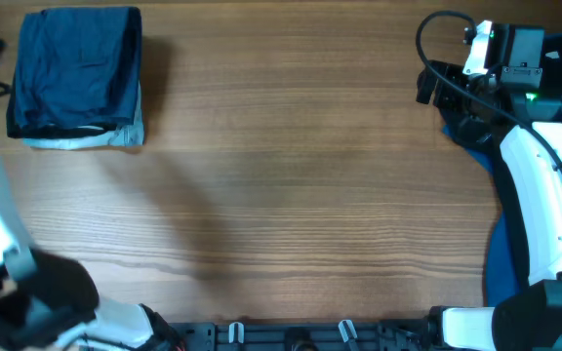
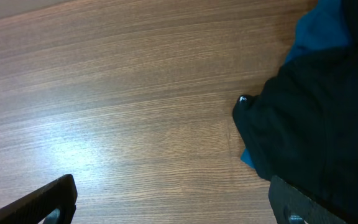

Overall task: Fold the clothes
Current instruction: 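Release the shorts and raise the left gripper above the stack, then press and straighten the shorts on the stack with the left gripper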

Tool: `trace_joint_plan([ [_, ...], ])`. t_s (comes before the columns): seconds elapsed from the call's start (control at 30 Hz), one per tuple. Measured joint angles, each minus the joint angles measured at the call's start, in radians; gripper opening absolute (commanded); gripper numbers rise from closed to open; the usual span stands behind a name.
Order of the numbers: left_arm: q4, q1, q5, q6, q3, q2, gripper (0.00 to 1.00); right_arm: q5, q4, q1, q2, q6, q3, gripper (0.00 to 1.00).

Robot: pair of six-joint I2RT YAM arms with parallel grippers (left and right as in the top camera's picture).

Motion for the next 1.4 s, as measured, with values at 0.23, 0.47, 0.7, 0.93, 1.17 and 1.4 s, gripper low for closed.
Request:
trace_joint_plan([
  [0.23,0.028,-0.010,0.322,-0.005,0.009,0.035,0.08,0.000,0.000,0.000,0.000,0.000,0.000,1.00],
  [0.47,0.021,-0.060,0.654,0.047,0.009,0.306,0.04,0.000,0.000,0.000,0.000,0.000,0.000,1.00],
  [0.7,-0.027,-0.068,0.785,0.100,0.007,0.558,0.04,0.000,0.000,0.000,0.000,0.000,0.000,1.00],
  [0.93,-0.038,-0.064,0.866,0.150,0.011,0.645,0.04,0.000,0.000,0.000,0.000,0.000,0.000,1.00],
  [1.17,0.032,-0.053,0.967,0.146,0.013,0.536,0.07,0.000,0.000,0.000,0.000,0.000,0.000,1.00],
  [1.4,0.275,-0.082,0.975,0.090,0.054,0.344,0.08,0.000,0.000,0.000,0.000,0.000,0.000,1.00],
])
